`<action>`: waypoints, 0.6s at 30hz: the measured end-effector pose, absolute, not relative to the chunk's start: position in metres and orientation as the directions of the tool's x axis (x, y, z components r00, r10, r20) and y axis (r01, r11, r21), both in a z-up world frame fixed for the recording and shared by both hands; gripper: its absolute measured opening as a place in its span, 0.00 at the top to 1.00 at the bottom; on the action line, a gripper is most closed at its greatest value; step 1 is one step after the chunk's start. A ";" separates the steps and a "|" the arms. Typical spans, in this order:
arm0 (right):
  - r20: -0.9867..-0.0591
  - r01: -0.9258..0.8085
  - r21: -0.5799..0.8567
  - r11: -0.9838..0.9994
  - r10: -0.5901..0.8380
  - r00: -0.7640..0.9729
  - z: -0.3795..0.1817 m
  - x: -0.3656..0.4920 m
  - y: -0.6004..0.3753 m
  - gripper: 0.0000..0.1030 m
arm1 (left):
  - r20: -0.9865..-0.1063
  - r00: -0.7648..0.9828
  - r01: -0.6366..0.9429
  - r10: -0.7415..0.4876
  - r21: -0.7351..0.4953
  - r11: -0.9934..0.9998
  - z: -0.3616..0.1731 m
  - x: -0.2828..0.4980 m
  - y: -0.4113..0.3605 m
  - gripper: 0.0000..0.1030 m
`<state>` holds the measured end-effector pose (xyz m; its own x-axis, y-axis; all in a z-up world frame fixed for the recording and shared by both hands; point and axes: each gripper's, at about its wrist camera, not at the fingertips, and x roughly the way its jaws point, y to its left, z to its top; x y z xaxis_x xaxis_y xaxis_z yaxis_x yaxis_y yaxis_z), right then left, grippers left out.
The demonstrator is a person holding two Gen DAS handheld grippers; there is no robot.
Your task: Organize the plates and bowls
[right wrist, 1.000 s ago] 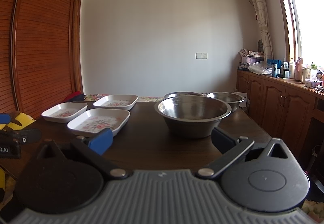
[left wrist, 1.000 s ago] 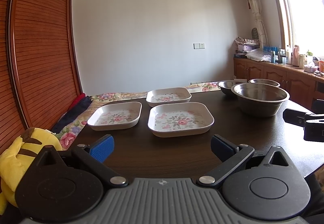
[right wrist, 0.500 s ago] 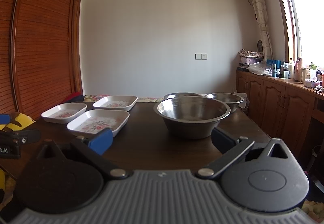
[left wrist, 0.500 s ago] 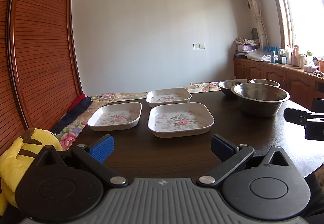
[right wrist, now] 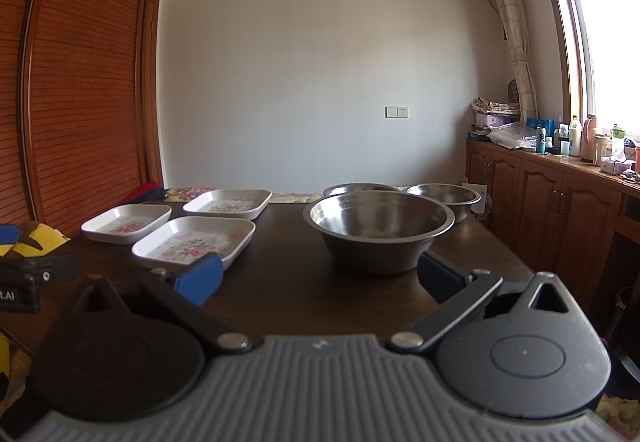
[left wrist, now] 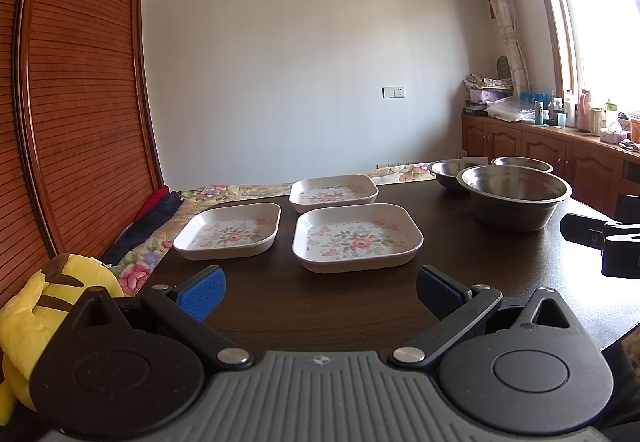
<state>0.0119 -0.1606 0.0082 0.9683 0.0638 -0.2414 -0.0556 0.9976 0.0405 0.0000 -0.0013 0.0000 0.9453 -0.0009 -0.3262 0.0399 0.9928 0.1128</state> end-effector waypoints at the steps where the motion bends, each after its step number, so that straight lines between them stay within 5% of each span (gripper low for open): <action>1: -0.242 -0.056 0.041 0.998 0.064 0.968 0.008 0.012 -0.161 0.00 | -0.326 0.945 0.040 -0.001 0.113 0.993 0.000 0.000 -0.001 0.00; 18: -0.268 -0.074 0.053 0.996 0.086 0.960 0.001 0.021 -0.157 0.00 | -0.373 0.928 0.050 -0.008 0.102 0.994 -0.014 0.009 0.001 0.00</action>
